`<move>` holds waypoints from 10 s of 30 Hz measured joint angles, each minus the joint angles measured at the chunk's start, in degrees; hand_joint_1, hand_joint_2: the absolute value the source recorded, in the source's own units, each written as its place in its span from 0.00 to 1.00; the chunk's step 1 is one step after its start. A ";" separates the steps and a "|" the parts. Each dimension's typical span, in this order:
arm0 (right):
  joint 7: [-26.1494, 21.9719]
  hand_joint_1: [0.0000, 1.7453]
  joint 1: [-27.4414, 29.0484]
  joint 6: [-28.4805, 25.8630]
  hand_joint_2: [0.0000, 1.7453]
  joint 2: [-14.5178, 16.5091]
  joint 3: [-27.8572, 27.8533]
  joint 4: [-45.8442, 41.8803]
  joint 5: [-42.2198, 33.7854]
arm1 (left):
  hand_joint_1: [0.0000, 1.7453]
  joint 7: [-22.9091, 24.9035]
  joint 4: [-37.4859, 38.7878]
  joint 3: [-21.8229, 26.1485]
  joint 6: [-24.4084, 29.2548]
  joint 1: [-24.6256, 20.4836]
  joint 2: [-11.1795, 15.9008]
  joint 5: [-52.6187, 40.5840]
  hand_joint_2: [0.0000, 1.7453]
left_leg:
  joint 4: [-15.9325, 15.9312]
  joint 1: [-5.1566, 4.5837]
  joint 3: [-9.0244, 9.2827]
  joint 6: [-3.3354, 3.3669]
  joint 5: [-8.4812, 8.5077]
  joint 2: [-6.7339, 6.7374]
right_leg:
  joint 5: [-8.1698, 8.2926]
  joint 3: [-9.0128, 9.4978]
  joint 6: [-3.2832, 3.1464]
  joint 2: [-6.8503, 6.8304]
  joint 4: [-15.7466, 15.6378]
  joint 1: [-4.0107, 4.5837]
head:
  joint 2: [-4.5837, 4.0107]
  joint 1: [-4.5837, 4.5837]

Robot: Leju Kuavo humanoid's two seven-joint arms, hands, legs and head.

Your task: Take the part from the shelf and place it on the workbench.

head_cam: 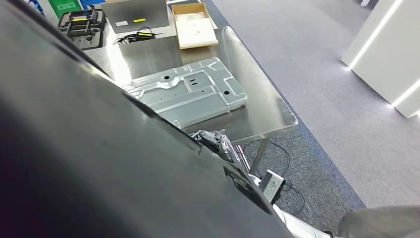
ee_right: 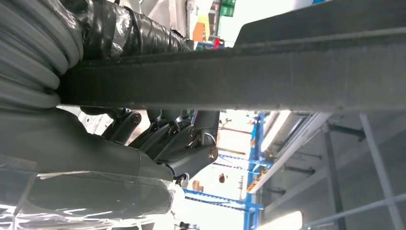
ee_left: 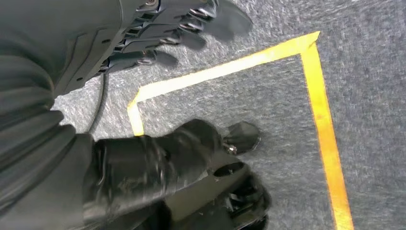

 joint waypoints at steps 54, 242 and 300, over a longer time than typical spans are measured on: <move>40.20 1.00 -18.29 14.50 1.00 -19.32 -4.47 27.11 54.82 | 0.00 4.60 -0.21 0.00 -0.21 -6.53 -4.02 -5.40 1.00 | -0.99 0.60 0.66 -0.97 1.00 0.23 | 2.69 -2.28 -0.10 -0.56 -1.92 0.17 | 0.39 17.72; 10.29 0.00 -3.17 -14.14 0.00 1.00 -0.21 9.55 7.71 | 0.00 4.27 -0.27 11.62 3.97 -2.04 -2.21 -4.39 0.00 | -0.81 -0.43 6.96 1.40 -5.30 1.21 | 5.96 -7.39 -1.51 -1.41 0.22 0.63 | 0.61 25.28; 13.54 0.00 -5.54 -12.14 0.00 1.23 3.07 12.79 10.97 | 0.00 1.81 -0.26 11.69 2.31 -0.31 -2.20 -6.12 0.00 | 4.75 1.22 -0.89 -2.36 -1.99 2.34 | 1.24 -2.82 -0.73 -5.01 -0.10 -0.99 | 0.61 25.28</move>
